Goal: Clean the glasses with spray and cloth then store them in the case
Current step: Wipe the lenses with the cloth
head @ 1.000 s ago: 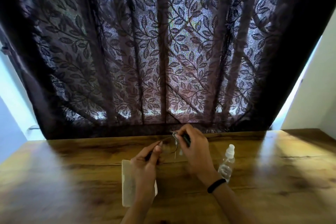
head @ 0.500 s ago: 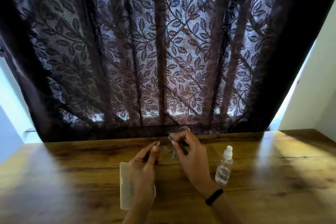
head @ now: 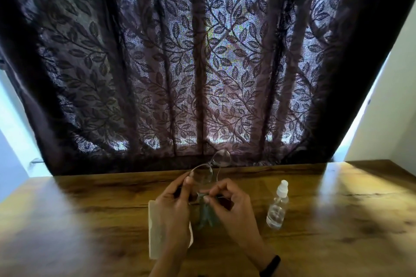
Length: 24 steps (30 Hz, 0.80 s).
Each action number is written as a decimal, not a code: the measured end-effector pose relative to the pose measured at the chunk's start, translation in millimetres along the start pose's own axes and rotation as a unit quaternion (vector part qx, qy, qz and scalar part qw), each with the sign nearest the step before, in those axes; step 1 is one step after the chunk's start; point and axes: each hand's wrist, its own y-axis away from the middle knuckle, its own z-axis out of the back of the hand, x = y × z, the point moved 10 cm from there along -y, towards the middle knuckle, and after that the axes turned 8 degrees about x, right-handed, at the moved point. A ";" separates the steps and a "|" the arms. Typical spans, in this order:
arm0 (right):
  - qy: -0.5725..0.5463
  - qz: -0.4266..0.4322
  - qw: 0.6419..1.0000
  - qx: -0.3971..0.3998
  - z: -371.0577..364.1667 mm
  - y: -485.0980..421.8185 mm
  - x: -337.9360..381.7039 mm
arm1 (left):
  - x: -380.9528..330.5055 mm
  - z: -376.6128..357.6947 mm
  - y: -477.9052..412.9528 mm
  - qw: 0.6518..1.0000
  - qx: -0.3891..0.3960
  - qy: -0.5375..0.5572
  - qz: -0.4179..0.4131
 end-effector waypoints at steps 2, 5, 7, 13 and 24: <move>-0.029 -0.048 0.998 -0.041 15.6 2.4 -15.4 | -1.5 5.2 -1.1 1.000 -0.020 0.017 0.000; -0.075 -0.113 0.982 -0.132 45.9 8.2 -41.3 | -0.3 9.0 -2.5 0.998 -0.011 0.054 0.013; -0.073 -0.124 0.972 -0.188 65.2 9.0 -47.8 | 1.0 9.2 -4.5 0.997 0.007 0.077 0.021; -0.065 -0.038 0.969 -0.237 95.4 -12.6 -30.0 | -0.7 4.6 -5.2 0.992 0.026 0.115 0.037; -0.080 -0.033 0.987 -0.139 77.9 -31.1 -23.9 | 38.7 3.6 2.3 0.938 0.001 0.254 0.236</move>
